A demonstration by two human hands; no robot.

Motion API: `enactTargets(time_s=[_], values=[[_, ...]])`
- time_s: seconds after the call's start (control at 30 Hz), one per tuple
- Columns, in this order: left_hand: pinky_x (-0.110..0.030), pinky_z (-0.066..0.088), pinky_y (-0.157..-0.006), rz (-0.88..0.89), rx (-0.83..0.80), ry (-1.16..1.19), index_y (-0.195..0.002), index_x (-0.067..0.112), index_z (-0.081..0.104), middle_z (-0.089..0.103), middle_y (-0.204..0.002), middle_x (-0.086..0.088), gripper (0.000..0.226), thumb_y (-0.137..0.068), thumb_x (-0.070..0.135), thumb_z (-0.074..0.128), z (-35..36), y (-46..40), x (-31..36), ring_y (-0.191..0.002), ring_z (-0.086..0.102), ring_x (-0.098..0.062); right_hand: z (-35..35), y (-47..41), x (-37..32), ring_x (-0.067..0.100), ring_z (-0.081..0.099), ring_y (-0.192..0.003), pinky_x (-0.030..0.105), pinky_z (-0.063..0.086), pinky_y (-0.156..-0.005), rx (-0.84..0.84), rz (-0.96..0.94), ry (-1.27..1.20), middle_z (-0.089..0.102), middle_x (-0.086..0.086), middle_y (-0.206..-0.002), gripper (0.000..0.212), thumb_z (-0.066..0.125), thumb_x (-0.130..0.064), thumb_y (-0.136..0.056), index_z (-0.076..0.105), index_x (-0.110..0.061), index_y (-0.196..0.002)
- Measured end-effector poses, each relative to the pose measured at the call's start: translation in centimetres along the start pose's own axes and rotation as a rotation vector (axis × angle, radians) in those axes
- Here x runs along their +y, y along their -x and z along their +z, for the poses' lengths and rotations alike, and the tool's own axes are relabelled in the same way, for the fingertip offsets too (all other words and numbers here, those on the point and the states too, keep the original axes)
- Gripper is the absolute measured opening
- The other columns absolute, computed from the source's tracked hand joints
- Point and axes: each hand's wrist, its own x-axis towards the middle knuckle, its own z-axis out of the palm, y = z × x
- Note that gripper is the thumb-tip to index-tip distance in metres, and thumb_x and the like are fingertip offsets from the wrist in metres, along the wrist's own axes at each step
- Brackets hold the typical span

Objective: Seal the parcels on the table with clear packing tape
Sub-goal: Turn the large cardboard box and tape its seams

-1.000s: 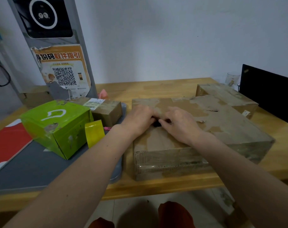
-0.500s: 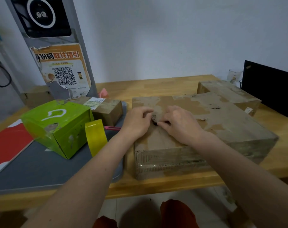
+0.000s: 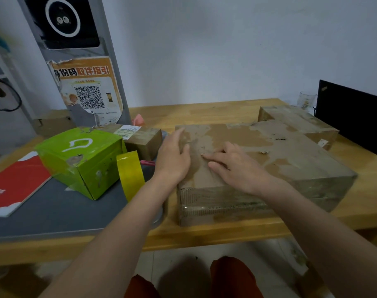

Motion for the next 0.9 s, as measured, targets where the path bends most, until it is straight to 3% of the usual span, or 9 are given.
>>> enactTargets(time_s=[0.1, 0.17, 0.27, 0.47, 0.53, 0.6, 0.67, 0.8, 0.9], values=[[-0.034, 0.039, -0.112, 0.236, 0.289, 0.238, -0.143, 0.014, 0.045, 0.05, -0.144, -0.003, 0.046, -0.097, 0.01, 0.046, -3.0, 2.8, -0.9, -0.134, 0.047, -0.014, 0.0, 1.1, -1.7, 0.01, 0.046, -0.116, 0.03, 0.042, -0.1, 0.286, 0.054, -0.213, 0.05, -0.002, -0.126, 0.041, 0.043, -0.037, -0.1, 0.049, -0.025, -0.139], [-0.029, 0.042, -0.109, 0.336, 0.463, 0.31, -0.14, 0.01, 0.043, 0.053, -0.138, -0.002, 0.046, -0.095, 0.002, 0.045, -5.2, 4.6, -1.9, -0.131, 0.05, -0.012, -0.1, 1.9, -4.6, 0.005, 0.047, -0.113, 0.023, 0.041, -0.097, 0.429, -0.075, -0.345, 0.052, -0.004, -0.125, 0.038, 0.045, -0.028, -0.1, 0.052, -0.02, -0.136], [-0.031, 0.041, -0.111, 0.248, 0.559, 0.386, -0.142, 0.005, 0.038, 0.049, -0.136, -0.006, 0.056, -0.087, -0.004, 0.044, -7.0, 7.2, -5.0, -0.133, 0.046, -0.013, 0.8, 2.4, -9.4, 0.002, 0.05, -0.112, 0.021, 0.043, -0.098, 0.378, -0.284, -0.524, 0.054, -0.005, -0.123, 0.035, 0.051, -0.021, -0.099, 0.054, -0.015, -0.134], [-0.039, 0.031, -0.115, -0.279, 0.067, 0.04, -0.155, 0.016, 0.024, 0.036, -0.154, -0.008, 0.109, -0.059, 0.044, 0.066, -7.0, 9.4, -12.0, -0.143, 0.031, -0.025, 6.1, -1.9, -14.6, 0.017, 0.044, -0.133, 0.04, 0.039, -0.111, -0.025, 0.067, -0.877, 0.044, 0.001, -0.146, 0.075, 0.064, -0.038, -0.092, 0.026, -0.014, -0.152], [-0.043, 0.038, -0.11, -0.34, -0.026, -0.034, -0.155, 0.015, 0.024, 0.044, -0.149, -0.009, 0.123, -0.052, 0.059, 0.076, -6.7, 8.5, -13.0, -0.139, 0.038, -0.028, 7.7, -3.7, -15.1, 0.02, 0.054, -0.122, 0.042, 0.048, -0.101, -0.049, 0.218, -1.033, 0.055, 0.002, -0.136, 0.07, 0.069, -0.041, -0.087, 0.039, -0.013, -0.144], [-0.046, 0.041, -0.107, -0.361, -0.037, -0.113, -0.153, 0.016, 0.028, 0.05, -0.144, -0.007, 0.131, -0.045, 0.073, 0.073, -6.4, 7.2, -13.7, -0.134, 0.045, -0.029, 8.9, -4.8, -15.2, 0.019, 0.064, -0.1, 0.033, 0.054, -0.082, -0.056, 0.27, -1.162, 0.068, 0.004, -0.112, 0.041, 0.072, -0.034, -0.087, 0.061, -0.013, -0.12], [-0.047, 0.043, -0.103, -0.302, -0.059, -0.189, -0.145, 0.022, 0.04, 0.059, -0.135, -0.002, 0.119, -0.043, 0.078, 0.062, -6.1, 6.3, -14.3, -0.127, 0.052, -0.028, 9.5, -4.8, -15.5, 0.017, 0.065, -0.089, 0.027, 0.051, -0.072, -0.071, 0.252, -1.21, 0.07, 0.004, -0.097, 0.023, 0.073, -0.026, -0.087, 0.067, -0.014, -0.105], [-0.044, 0.04, -0.105, -0.178, -0.07, -0.212, -0.136, 0.027, 0.05, 0.06, -0.127, 0.002, 0.085, -0.061, 0.055, 0.078, -5.6, 6.4, -14.7, -0.122, 0.052, -0.023, 10.3, -3.6, -14.8, 0.019, 0.065, -0.099, 0.035, 0.052, -0.087, -0.109, 0.166, -1.265, 0.069, 0.008, -0.108, 0.03, 0.073, -0.015, -0.086, 0.059, -0.018, -0.112], [-0.038, 0.051, -0.087, -0.161, -0.076, -0.113, -0.123, 0.03, 0.059, 0.066, -0.108, 0.009, 0.076, -0.053, 0.056, 0.072, -5.9, 7.0, -14.8, -0.105, 0.062, -0.017, 10.4, -2.7, -14.4, 0.012, 0.065, -0.099, 0.029, 0.053, -0.088, -0.181, 0.085, -1.321, 0.067, 0.003, -0.111, 0.037, 0.07, -0.008, -0.088, 0.054, -0.021, -0.12]])
